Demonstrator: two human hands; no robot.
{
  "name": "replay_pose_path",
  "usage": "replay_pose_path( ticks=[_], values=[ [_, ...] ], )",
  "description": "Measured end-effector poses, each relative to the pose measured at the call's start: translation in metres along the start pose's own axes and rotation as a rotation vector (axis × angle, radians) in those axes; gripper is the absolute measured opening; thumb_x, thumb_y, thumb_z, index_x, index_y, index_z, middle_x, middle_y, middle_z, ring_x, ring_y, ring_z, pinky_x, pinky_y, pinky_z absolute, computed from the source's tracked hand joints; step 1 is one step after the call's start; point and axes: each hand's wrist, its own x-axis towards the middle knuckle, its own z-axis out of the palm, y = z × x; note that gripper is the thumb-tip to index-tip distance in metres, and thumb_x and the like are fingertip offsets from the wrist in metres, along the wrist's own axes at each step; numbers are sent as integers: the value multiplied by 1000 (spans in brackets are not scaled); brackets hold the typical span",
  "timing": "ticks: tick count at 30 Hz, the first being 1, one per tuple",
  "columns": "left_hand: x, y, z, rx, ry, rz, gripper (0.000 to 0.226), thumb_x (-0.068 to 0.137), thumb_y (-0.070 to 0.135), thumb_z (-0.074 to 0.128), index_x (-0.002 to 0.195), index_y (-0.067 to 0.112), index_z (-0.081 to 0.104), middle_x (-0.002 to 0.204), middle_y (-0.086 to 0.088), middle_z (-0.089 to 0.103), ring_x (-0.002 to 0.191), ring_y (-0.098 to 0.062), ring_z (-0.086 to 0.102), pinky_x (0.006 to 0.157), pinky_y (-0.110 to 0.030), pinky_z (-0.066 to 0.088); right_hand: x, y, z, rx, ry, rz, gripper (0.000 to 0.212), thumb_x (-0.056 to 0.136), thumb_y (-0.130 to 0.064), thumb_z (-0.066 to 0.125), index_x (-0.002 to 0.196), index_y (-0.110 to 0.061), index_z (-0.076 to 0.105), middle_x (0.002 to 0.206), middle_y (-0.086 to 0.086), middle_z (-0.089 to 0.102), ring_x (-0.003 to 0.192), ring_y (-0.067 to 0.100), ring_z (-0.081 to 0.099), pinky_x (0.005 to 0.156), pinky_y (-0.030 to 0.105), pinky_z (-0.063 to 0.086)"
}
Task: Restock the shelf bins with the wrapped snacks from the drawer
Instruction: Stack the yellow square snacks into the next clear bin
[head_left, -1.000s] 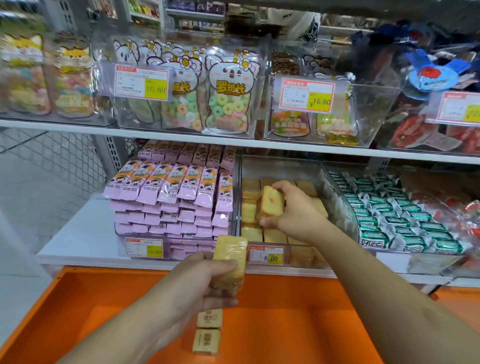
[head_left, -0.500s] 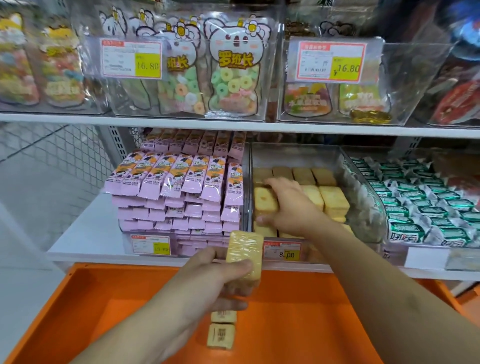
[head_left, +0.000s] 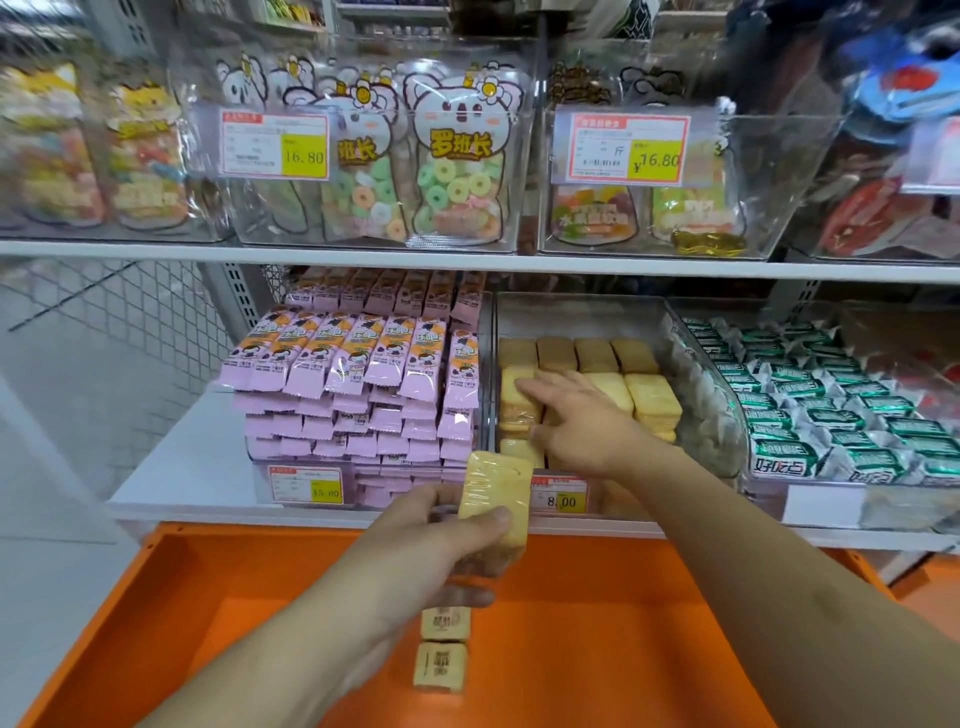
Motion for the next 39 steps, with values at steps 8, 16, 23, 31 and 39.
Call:
replay_pose_path(
  ticks=[8, 16, 23, 31, 39],
  values=[
    [6, 5, 13, 45, 47, 148, 41, 90, 21, 80, 127, 18, 63, 98, -4, 80, 89, -22, 78, 76, -37, 59, -34, -16, -59, 670, -135, -67, 28, 92, -39, 69, 106, -16, 76, 107, -2, 75, 100, 13, 68, 88, 34, 49],
    [5, 11, 35, 79, 90, 269, 57, 86, 31, 83, 136, 28, 54, 110, 12, 76, 96, -14, 77, 90, -47, 62, -61, -4, -58, 962, -325, -33, 39, 91, 5, 74, 125, 1, 56, 104, 16, 75, 94, 31, 71, 77, 42, 61],
    [4, 3, 29, 836, 120, 457, 67, 97, 27, 66, 154, 40, 34, 149, 28, 37, 124, 5, 47, 89, 1, 38, -43, 17, -48, 912, 118, 167, 37, 86, -2, 82, 116, -13, 63, 83, 1, 78, 95, 31, 77, 91, 52, 62],
    [7, -5, 25, 1227, 84, 469, 80, 102, 37, 54, 165, 40, 5, 165, 31, 2, 145, -9, 12, 125, -32, 20, -26, 15, -15, 763, 35, 189, 36, 83, -10, 87, 107, -22, 64, 91, 16, 76, 93, 34, 77, 91, 61, 60],
    [9, -10, 20, 1210, 66, 476, 84, 101, 36, 56, 165, 40, 2, 166, 34, 0, 145, -8, 11, 127, -35, 21, -28, 2, -12, 375, 38, 109, 40, 91, -33, 82, 128, -38, 68, 101, -13, 68, 88, 5, 68, 67, 20, 54]
  ],
)
